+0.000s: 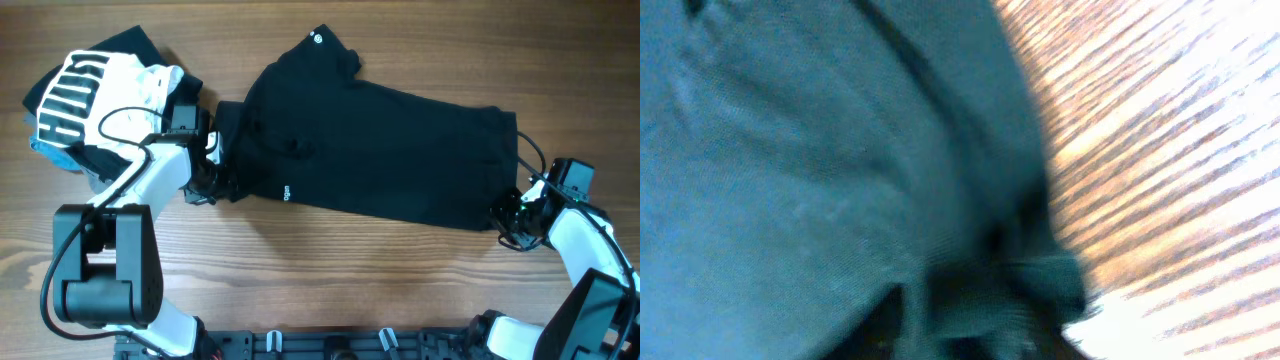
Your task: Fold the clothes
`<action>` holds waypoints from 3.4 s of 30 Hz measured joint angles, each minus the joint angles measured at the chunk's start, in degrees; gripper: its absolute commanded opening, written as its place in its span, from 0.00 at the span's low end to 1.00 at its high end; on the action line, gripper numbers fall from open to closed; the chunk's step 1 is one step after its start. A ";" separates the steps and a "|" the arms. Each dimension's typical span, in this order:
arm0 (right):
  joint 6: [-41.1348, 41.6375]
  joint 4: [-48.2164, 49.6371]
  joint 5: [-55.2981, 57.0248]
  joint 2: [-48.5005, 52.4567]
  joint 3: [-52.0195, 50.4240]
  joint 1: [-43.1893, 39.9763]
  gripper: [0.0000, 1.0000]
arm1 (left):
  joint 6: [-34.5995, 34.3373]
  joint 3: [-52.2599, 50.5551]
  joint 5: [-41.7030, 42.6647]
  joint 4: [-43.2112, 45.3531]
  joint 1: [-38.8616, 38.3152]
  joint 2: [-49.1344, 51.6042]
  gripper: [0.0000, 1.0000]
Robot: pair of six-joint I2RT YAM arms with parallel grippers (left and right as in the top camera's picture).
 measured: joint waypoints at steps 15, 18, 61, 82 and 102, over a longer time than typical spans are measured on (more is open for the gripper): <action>1.25 -7.43 3.15 0.70 9.40 -6.86 0.61 | -1.79 -0.02 5.20 -15.28 0.00 -5.62 0.10; 1.42 -7.78 4.09 0.70 9.86 -6.99 0.71 | -2.10 -0.02 6.69 -16.85 -0.07 -5.62 0.38; -10.91 -21.55 -15.58 -4.72 30.58 -2.82 0.72 | 6.34 34.36 5.07 42.32 -13.44 29.88 0.86; -12.33 -23.30 -13.57 -4.72 30.58 -2.82 0.71 | 14.69 35.10 1.99 42.69 -17.05 34.21 0.04; -13.86 -23.19 -11.19 -1.99 30.58 -2.82 0.70 | 14.69 35.23 -1.29 48.43 -16.87 32.41 0.73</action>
